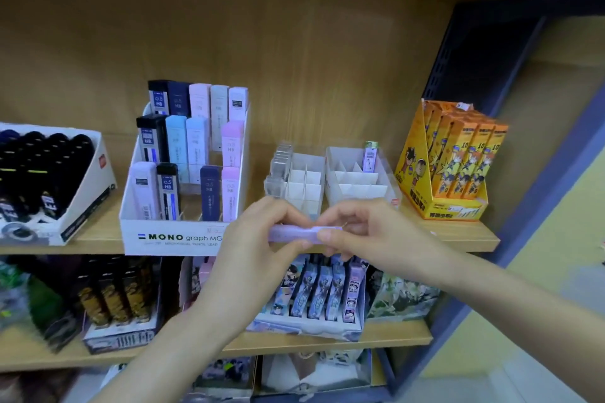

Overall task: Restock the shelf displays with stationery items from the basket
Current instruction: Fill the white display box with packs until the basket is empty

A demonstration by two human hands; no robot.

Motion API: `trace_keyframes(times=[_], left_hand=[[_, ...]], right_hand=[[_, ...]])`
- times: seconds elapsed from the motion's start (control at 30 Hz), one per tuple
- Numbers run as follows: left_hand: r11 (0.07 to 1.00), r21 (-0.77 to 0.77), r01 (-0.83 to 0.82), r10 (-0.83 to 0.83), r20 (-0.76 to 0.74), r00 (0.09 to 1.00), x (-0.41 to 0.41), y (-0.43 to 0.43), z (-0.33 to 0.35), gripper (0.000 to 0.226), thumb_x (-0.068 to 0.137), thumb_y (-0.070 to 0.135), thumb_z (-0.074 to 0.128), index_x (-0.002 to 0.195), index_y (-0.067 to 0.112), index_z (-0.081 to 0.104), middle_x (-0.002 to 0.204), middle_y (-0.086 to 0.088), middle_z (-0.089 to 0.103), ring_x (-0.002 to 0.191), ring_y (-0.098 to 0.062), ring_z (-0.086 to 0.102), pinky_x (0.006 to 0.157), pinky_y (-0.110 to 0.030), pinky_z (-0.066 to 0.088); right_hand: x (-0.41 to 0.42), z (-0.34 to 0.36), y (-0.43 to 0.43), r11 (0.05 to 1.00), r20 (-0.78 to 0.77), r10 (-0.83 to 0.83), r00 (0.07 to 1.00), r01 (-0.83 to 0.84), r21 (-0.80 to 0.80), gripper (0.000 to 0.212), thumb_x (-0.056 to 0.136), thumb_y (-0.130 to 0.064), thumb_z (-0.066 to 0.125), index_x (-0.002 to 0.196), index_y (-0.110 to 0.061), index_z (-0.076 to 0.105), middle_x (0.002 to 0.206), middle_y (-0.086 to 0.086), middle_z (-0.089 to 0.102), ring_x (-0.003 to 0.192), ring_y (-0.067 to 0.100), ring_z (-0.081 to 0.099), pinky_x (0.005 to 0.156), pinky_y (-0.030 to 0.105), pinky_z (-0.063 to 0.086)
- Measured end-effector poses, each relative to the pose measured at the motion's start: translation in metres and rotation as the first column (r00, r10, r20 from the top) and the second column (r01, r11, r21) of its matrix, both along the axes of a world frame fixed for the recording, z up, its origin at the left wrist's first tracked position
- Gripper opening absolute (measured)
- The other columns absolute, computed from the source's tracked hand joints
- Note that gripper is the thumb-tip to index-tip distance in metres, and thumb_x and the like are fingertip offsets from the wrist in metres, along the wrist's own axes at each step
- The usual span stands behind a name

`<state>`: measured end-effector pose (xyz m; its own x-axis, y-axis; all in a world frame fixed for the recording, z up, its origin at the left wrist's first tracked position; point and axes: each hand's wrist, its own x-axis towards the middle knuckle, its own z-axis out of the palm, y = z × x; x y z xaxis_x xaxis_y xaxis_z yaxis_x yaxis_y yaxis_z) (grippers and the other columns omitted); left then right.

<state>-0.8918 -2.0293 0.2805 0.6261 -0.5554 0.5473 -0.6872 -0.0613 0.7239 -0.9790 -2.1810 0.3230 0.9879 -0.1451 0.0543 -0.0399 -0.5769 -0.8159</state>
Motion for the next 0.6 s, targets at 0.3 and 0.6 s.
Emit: trace_keyframes(times=[0.3,0.6], left_hand=[[0.986,0.123,-0.115,0.080,0.256,0.963,0.010,0.057,-0.001,0.012,0.091,0.030,0.059,0.101,0.036,0.057,0.100,0.027,0.048,0.097,0.006,0.046,0.082,-0.008,0.034],[0.812,0.349,-0.467,0.264,0.494,0.828,0.053,0.116,-0.024,0.048,0.085,0.041,0.036,0.120,0.019,0.061,0.107,0.004,0.054,0.103,-0.014,0.045,0.087,-0.025,0.031]], right_hand=[[0.003,0.007,0.032,0.987,0.248,-0.111,0.962,0.076,0.144,0.005,0.085,-0.013,0.066,0.084,-0.017,0.068,0.065,0.000,0.067,0.061,0.011,0.062,0.064,0.020,0.051],[0.067,0.052,0.064,0.971,0.540,-0.166,0.825,0.233,-0.058,0.016,0.094,-0.007,0.053,0.094,-0.017,0.066,0.082,0.001,0.068,0.071,0.008,0.066,0.075,0.019,0.055]])
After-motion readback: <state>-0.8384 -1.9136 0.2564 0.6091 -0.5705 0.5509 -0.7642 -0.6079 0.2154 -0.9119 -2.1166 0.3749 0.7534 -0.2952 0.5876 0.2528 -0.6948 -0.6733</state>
